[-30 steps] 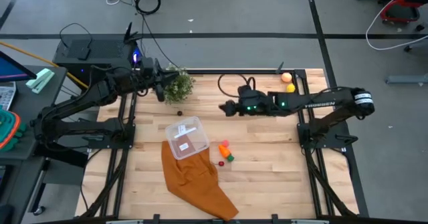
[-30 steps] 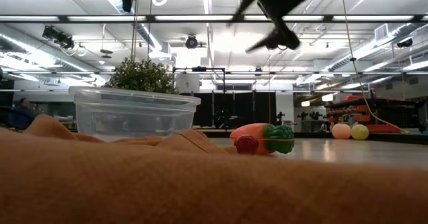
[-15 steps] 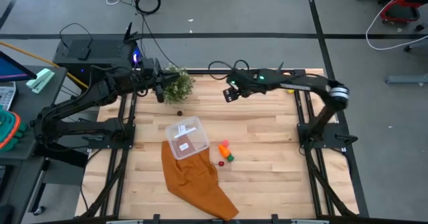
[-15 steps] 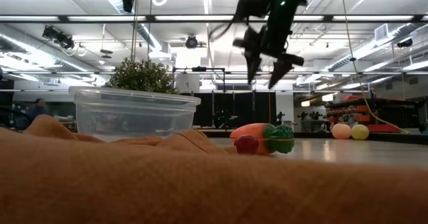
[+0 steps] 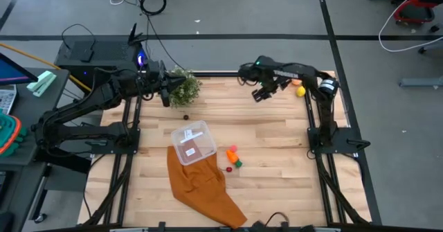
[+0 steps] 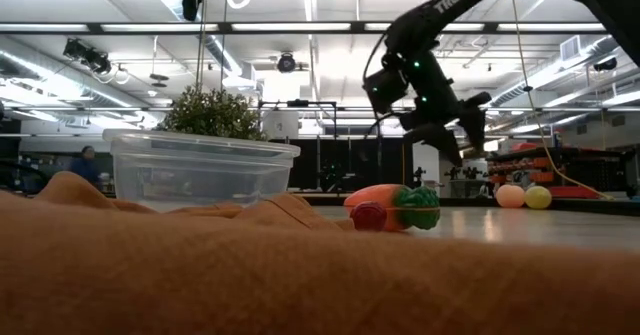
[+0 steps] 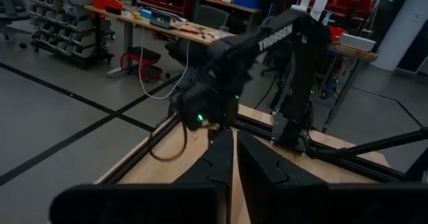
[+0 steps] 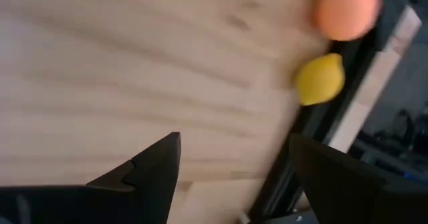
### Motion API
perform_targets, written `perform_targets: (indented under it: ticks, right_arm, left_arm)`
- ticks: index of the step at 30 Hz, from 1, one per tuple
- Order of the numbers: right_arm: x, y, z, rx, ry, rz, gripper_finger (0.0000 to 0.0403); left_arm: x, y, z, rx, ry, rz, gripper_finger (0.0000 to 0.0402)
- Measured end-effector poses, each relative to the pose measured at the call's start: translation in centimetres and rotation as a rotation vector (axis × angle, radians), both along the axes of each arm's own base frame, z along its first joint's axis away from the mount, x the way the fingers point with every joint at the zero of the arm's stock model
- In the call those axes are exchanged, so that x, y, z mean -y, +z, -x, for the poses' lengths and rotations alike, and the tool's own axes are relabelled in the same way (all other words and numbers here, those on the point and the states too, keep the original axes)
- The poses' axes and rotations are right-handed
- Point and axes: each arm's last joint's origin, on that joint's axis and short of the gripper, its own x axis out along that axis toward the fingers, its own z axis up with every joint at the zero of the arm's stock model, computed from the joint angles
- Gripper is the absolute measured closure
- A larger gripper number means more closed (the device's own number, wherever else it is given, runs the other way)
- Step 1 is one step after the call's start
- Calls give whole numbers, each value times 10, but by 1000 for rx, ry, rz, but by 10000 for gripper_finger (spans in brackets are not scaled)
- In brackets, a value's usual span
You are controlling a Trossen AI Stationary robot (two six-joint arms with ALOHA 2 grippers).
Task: Pick and placing Produce into tupperware
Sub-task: Put the yellow lemon into the bin
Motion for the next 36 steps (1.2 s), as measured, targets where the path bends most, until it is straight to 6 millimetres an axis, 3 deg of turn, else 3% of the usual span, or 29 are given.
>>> perform_targets:
  ticks: [7,11,16,28,36]
  right_arm:
    - [29,10,48,11,-238,84,150]
    - [28,5,70,18,-380,122,150]
    - [13,-10,90,-11,-481,128,150]
    - [-8,-55,111,104,-641,289,147]
    - [-7,-52,113,104,-532,370,97]
  left_arm:
    - [0,0,0,-1,0,0,368]
    - [0,0,0,-1,0,0,364]
    - [0,0,0,-3,0,-3,363]
    - [0,0,0,-6,-1,-12,372]
    - [0,0,0,-5,-1,-10,366]
